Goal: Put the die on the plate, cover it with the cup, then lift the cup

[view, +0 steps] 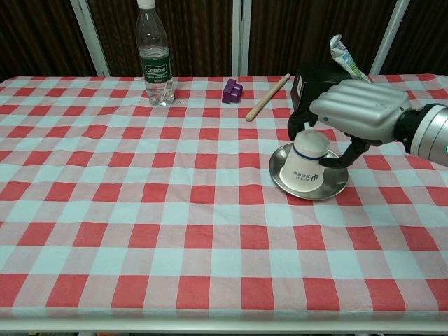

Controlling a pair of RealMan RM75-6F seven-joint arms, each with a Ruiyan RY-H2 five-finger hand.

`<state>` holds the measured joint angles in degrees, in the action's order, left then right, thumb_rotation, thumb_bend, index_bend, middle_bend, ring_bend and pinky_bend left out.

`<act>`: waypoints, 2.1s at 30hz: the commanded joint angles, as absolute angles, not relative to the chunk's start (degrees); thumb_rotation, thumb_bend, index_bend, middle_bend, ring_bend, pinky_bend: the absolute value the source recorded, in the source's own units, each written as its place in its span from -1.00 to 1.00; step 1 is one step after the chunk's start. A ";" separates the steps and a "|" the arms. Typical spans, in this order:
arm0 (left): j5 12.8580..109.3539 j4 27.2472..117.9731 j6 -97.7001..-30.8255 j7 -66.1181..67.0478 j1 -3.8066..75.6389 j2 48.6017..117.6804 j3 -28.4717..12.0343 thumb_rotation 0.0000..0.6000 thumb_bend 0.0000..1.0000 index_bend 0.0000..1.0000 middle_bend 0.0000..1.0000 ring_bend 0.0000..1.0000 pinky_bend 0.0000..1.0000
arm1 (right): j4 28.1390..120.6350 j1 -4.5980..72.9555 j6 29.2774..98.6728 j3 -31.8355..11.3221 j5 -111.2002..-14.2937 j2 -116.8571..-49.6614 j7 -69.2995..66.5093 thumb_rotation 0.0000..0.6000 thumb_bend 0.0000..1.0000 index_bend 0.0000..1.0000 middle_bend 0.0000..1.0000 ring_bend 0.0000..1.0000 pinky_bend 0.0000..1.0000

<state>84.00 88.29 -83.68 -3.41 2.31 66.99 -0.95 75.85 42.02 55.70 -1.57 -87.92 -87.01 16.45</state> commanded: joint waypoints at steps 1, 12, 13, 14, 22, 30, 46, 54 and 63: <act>84.17 88.24 -83.73 -3.44 2.36 66.96 -0.96 1.00 -0.85 -0.62 -0.66 -0.79 -0.81 | 74.56 41.99 55.91 -2.06 -87.24 -87.10 17.28 1.00 -0.36 0.02 -0.12 -0.36 0.06; 84.20 88.02 -83.83 -3.67 2.30 67.15 -0.96 1.00 -0.85 -0.62 -0.66 -0.79 -0.81 | 77.80 40.84 55.44 -2.72 -84.22 -85.63 19.56 1.00 -0.98 -1.00 -0.80 -0.96 -0.51; 84.17 87.96 -83.76 -3.73 2.36 67.13 -1.01 1.00 -0.85 -0.62 -0.66 -0.79 -0.81 | 78.10 40.76 55.56 -2.83 -84.09 -85.41 19.73 1.00 -0.98 -1.00 -0.79 -0.97 -0.52; 84.16 87.92 -83.72 -3.75 2.42 67.11 -1.06 1.00 -0.85 -0.62 -0.66 -0.79 -0.81 | 78.16 40.76 55.44 -2.92 -83.88 -85.36 19.81 1.00 -0.98 -1.00 -0.76 -0.96 -0.52; 84.10 87.83 -83.88 -3.91 2.19 67.13 -0.92 1.00 -0.85 -0.62 -0.66 -0.79 -0.81 | 76.94 41.44 53.33 -3.34 -82.31 -86.22 20.15 1.00 -0.85 -0.75 -0.52 -0.78 -0.35; 84.13 87.94 -84.07 -3.75 2.12 67.09 -0.95 1.00 -0.85 -0.62 -0.66 -0.79 -0.81 | 74.89 41.59 55.33 -3.96 -83.87 -87.33 17.74 1.00 -0.40 -0.06 -0.23 -0.46 0.00; 84.78 88.55 -83.73 -3.22 2.94 66.86 -1.24 1.00 -0.85 -0.62 -0.66 -0.79 -0.81 | 74.70 36.85 58.66 -7.38 -75.94 -79.69 13.65 1.00 -0.40 -0.05 -0.24 -0.46 -0.01; 84.86 88.95 -83.73 -2.90 3.00 66.71 -1.13 1.00 -0.85 -0.62 -0.66 -0.79 -0.81 | 64.54 37.03 52.50 -7.12 -71.18 -84.11 11.67 1.00 -0.40 -0.24 -0.36 -0.56 -0.17; 84.82 88.95 -83.54 -3.04 3.39 66.84 -1.42 1.00 -0.85 -0.62 -0.66 -0.79 -0.81 | 70.35 34.79 56.78 -6.74 -73.60 -80.70 10.56 1.00 -0.52 -0.99 -0.81 -1.00 -0.59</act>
